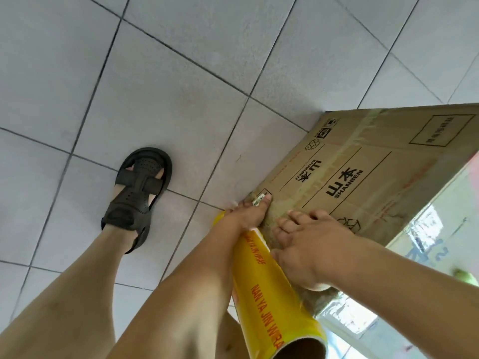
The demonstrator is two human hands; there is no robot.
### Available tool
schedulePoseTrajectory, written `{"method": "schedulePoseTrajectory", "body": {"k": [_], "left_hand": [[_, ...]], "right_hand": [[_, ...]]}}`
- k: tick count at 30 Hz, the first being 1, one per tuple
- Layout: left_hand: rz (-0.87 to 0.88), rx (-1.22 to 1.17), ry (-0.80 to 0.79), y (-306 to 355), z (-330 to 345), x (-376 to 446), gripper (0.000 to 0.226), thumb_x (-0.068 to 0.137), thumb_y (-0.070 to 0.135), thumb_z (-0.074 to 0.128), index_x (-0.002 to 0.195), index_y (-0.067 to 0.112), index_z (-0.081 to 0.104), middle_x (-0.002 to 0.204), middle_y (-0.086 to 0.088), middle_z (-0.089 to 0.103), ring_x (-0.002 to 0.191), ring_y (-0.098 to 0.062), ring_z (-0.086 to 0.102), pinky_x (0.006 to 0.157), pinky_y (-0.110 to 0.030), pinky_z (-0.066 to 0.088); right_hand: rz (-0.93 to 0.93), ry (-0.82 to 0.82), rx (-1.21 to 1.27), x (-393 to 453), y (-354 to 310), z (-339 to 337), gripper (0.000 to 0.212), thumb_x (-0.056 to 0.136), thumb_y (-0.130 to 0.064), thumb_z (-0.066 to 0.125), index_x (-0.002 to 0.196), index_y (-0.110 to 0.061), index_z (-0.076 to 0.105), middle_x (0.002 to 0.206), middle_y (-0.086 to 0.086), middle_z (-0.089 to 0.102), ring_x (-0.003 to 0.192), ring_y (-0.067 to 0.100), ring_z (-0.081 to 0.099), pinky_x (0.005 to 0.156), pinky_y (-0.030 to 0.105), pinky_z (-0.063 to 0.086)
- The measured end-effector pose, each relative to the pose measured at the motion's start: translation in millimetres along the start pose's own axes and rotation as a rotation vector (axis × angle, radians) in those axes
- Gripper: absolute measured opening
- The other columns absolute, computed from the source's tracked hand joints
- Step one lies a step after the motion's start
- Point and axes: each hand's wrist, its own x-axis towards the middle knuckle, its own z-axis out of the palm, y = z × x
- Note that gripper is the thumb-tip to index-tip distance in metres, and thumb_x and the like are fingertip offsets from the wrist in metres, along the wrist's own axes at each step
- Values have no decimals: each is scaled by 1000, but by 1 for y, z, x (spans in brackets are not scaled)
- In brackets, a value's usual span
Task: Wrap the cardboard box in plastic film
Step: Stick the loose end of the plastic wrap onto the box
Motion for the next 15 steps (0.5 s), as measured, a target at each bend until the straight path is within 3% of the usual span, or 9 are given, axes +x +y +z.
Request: {"method": "schedulePoseTrajectory", "body": {"k": [5,9,15], "left_hand": [[-23,47,1,7,3,-2,96,108,77,11,176,10,8,184,-14,11,171,-31,11,137,-48,4],[17,98,32,8,7,-9,89,110,72,8,177,13,6,186,-7,3,172,-27,4,136,-50,1],[17,114,29,4,10,-18,89,108,75,5,177,19,3,186,-4,5,171,-27,10,137,-52,3]], "right_hand": [[43,-35,-19,11,-5,6,62,105,-48,15,157,-21,-6,166,-1,-11,151,24,-13,119,47,-5],[59,-38,-12,3,-8,8,63,104,-52,11,157,-23,-6,165,-3,-11,151,22,-14,120,47,-4],[64,-35,-48,-7,-7,14,63,104,-51,12,158,-24,-6,166,-3,-10,152,21,-12,119,47,-1]]}}
